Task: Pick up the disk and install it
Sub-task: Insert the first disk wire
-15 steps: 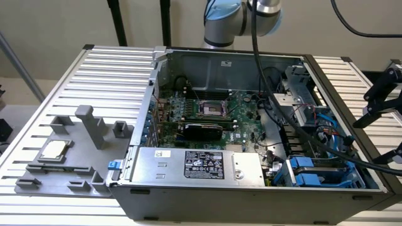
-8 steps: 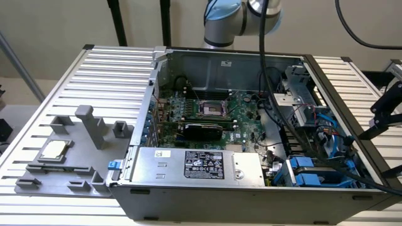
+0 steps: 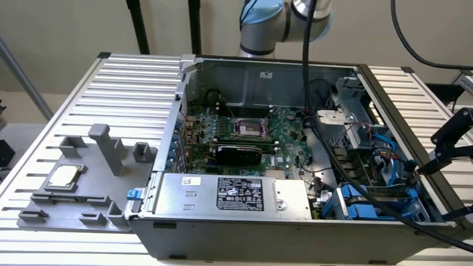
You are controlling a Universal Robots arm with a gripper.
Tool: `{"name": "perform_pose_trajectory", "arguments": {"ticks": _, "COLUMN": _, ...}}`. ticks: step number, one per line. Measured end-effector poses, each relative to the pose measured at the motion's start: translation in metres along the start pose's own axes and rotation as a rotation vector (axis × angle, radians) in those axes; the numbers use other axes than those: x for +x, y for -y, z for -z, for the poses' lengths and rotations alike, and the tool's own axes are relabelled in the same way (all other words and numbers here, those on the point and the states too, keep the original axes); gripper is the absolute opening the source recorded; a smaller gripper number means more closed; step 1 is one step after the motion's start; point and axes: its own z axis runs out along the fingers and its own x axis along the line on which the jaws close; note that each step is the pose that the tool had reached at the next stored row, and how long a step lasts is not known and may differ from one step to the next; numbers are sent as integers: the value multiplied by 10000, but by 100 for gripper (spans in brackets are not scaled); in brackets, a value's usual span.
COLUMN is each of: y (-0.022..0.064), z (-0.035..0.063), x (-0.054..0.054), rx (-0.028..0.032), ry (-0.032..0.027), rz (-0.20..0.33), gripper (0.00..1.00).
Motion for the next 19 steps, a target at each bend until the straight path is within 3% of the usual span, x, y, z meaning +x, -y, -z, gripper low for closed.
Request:
{"name": "perform_pose_trajectory", "arguments": {"ticks": 3, "y": -46, "z": -9, "x": -2, "rx": -8, "ry": -9, "rz": 71, "gripper": 68}}
{"name": "perform_pose_trajectory", "arguments": {"ticks": 4, "y": -60, "z": -11, "x": -2, "rx": -11, "ry": -12, "rz": 97, "gripper": 61}}
{"name": "perform_pose_trajectory", "arguments": {"ticks": 9, "y": -143, "z": -25, "x": -9, "rx": -35, "ry": -40, "rz": 301, "gripper": 59}}
{"name": "perform_pose_trajectory", "arguments": {"ticks": 10, "y": -149, "z": -28, "x": -12, "rx": -43, "ry": -49, "rz": 371, "gripper": 52}}
{"name": "perform_pose_trajectory", "arguments": {"ticks": 16, "y": -161, "z": -51, "x": -41, "rx": -95, "ry": -121, "rz": 949, "gripper": 52}}
{"name": "perform_pose_trajectory", "arguments": {"ticks": 19, "y": -169, "z": -73, "x": -57, "rx": -87, "ry": -152, "rz": 1184, "gripper": 52}}
